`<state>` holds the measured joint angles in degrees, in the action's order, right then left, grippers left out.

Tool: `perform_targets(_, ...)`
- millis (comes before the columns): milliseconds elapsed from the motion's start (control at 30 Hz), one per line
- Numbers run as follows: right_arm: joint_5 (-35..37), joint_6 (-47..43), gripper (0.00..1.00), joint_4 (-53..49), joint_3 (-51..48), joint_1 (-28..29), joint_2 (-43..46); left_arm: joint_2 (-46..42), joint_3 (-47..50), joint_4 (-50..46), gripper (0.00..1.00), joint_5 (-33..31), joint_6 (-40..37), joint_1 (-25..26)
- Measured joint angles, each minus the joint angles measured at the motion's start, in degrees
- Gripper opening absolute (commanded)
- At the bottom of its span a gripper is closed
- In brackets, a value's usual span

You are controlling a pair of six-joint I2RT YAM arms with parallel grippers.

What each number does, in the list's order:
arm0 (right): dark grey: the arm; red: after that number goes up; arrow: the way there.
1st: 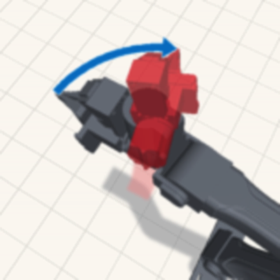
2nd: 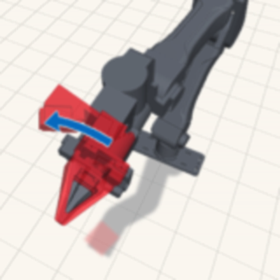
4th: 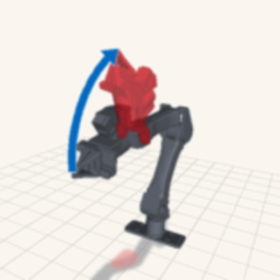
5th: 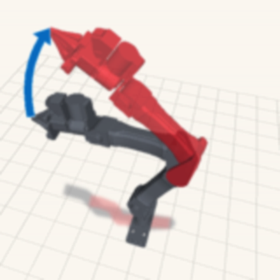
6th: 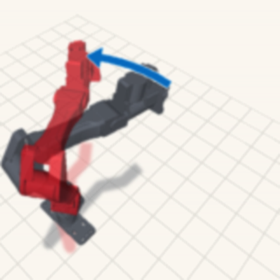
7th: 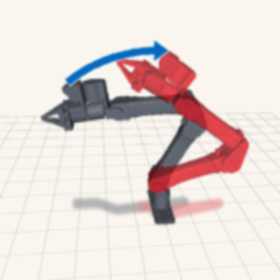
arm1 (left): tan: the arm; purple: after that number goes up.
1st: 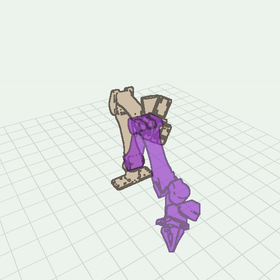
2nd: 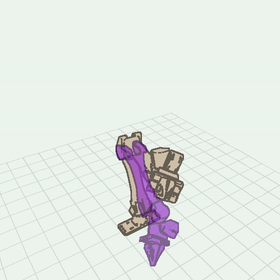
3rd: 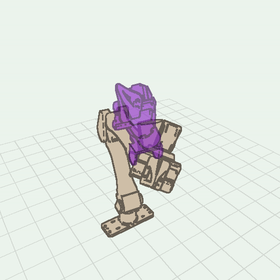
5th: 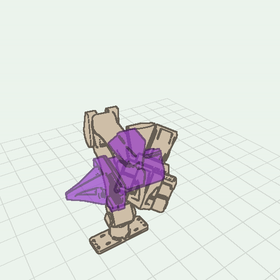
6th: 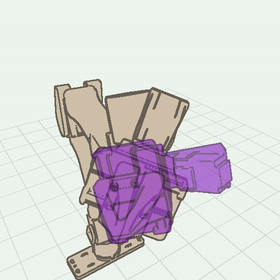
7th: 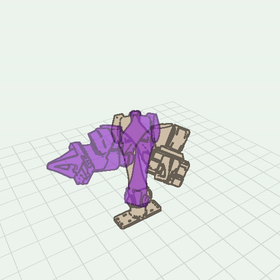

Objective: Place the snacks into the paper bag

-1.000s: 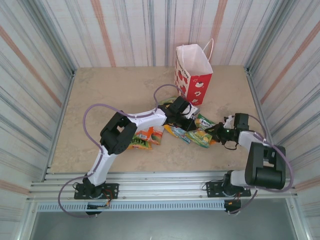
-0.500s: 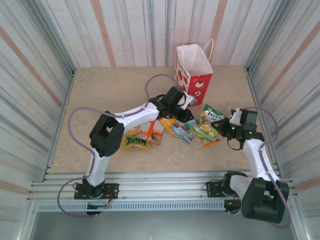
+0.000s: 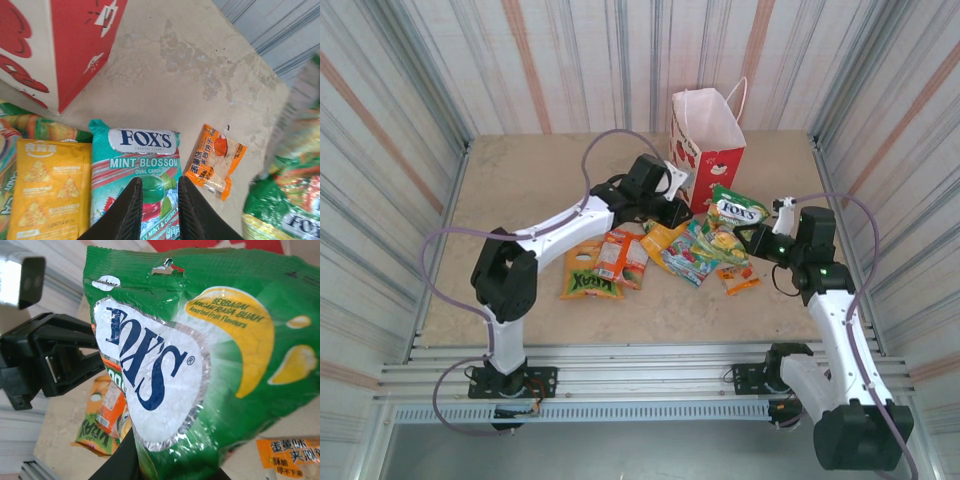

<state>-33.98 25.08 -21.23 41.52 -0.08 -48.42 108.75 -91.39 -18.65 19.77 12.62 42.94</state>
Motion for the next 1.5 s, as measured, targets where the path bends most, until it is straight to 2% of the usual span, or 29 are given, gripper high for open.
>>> perform_targets(333,4.02,-2.27,0.00,0.07,5.40,2.73,0.46,-4.50,0.83,-0.90,0.25,-1.01,-0.85,-3.48)
perform_targets(600,4.13,-3.37,0.00,0.24,7.13,2.75,0.48,-5.49,1.25,-0.94,0.27,-1.27,-1.49,-3.98)
perform_targets(933,2.86,-5.42,0.00,3.63,7.19,2.75,0.63,-7.76,5.35,4.20,0.37,5.16,-2.99,-3.98)
perform_targets(1067,7.32,-4.96,0.00,3.58,9.99,3.39,0.04,-9.31,5.70,4.85,0.40,3.96,-3.30,-3.98)
perform_targets(1267,15.80,-4.76,0.00,7.02,19.32,4.98,-4.24,-11.56,5.70,4.57,0.41,-1.49,-3.63,-4.55)
perform_targets(1500,24.52,-4.83,0.00,10.75,33.03,8.87,-20.02,-12.55,5.70,3.10,0.41,-5.07,-3.85,-6.67)
